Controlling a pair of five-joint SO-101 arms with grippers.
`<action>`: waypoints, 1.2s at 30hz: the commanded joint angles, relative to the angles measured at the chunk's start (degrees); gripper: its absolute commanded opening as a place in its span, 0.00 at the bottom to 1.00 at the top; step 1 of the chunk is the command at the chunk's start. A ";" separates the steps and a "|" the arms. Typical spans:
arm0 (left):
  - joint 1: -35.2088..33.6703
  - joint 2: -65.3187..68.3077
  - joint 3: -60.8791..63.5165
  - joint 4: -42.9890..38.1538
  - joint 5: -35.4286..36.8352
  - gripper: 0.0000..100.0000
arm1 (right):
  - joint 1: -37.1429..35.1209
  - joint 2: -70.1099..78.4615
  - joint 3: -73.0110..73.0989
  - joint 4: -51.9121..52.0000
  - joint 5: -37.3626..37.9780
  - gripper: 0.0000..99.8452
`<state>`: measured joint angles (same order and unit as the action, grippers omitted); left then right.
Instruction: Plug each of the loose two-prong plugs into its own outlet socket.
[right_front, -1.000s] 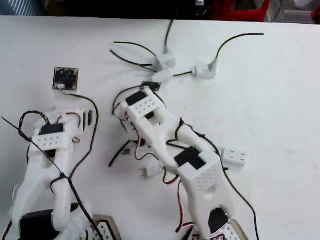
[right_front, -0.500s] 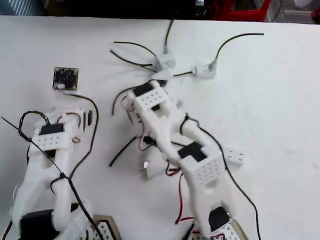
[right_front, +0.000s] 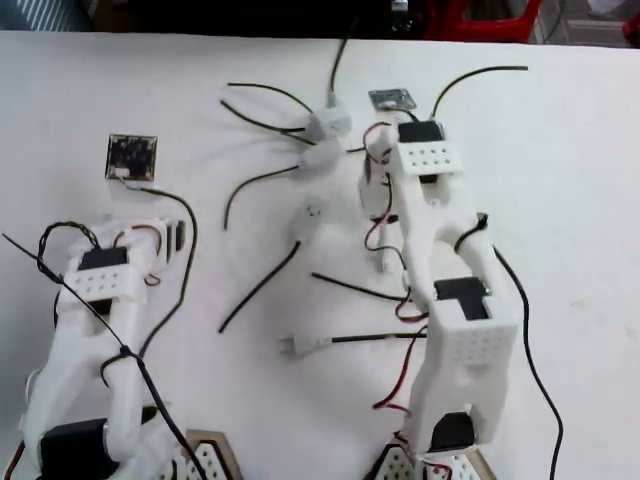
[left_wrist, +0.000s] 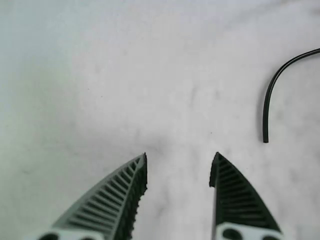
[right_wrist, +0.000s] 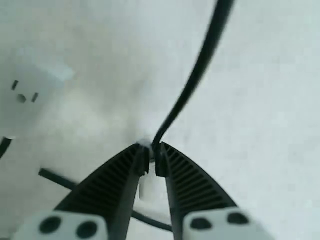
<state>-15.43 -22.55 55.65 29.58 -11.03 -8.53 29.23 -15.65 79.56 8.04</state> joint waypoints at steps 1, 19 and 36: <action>-0.04 -2.33 -0.26 -1.32 0.35 0.21 | 1.01 2.59 -4.75 -1.36 4.22 0.02; -0.04 -2.33 -0.26 -1.32 0.35 0.21 | -1.45 9.36 -25.14 18.77 4.13 0.16; 0.04 -2.33 -0.26 -1.32 0.35 0.21 | -9.36 9.71 -17.93 18.68 -1.67 0.16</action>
<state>-15.43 -22.55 55.65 29.58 -11.03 -17.67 39.34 -35.16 97.76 6.99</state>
